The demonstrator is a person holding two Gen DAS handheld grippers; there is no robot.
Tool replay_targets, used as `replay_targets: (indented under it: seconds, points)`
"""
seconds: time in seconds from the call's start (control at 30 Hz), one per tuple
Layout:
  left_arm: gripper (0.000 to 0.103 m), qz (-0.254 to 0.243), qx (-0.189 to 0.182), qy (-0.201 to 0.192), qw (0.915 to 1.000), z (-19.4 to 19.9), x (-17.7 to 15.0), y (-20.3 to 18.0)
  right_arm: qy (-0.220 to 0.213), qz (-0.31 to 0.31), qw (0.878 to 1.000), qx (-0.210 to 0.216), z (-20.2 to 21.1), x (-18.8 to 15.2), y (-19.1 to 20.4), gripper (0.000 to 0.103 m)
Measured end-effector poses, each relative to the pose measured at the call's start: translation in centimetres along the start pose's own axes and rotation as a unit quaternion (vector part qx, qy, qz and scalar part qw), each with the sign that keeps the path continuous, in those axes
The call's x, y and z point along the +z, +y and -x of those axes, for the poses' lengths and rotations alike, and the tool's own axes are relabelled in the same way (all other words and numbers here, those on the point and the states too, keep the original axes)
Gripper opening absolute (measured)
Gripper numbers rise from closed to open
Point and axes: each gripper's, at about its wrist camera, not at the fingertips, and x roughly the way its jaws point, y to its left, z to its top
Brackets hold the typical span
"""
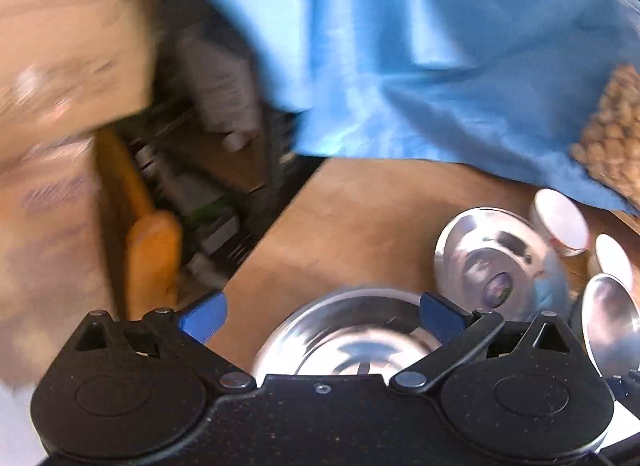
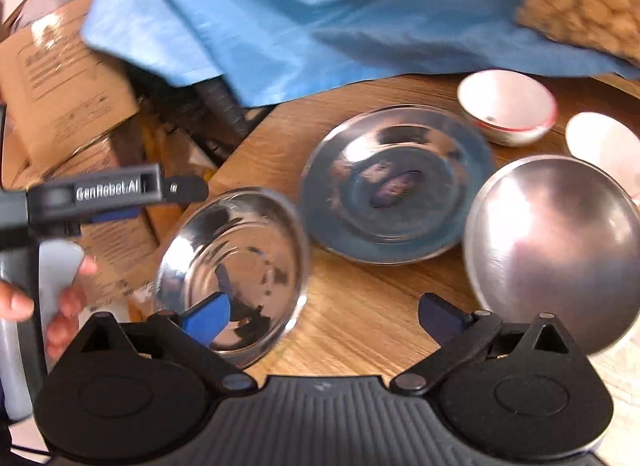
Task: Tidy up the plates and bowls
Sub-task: 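Close both grippers on the rim of the purple-logo steel plate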
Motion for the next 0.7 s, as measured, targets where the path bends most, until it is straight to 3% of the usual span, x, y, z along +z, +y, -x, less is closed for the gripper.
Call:
replay_targets:
  seconds: [0.2,0.4,0.6,0.7]
  points:
    - [0.102,-0.099,-0.081,0.044,0.9909,-5.0,2.3,-3.6,-0.023,-0.064,0.998,0.013,0.0,-0.8,-1.9,0.103]
    - [0.102,-0.168,-0.104,0.061,0.9783,-8.0,3.2,-6.3,-0.06,-0.101,0.993,0.009,0.2,-1.2,-2.7,0.103]
    - [0.102,-0.187,-0.12,0.078,0.972,-9.7,4.3,-6.8,-0.085,-0.095,0.992,-0.015,-0.4,-1.1,-1.9,0.103]
    - [0.102,-0.193,-0.123,0.079,0.9703,-10.1,4.7,-7.1,-0.069,-0.078,0.994,-0.012,-0.9,-0.9,-1.3,0.103]
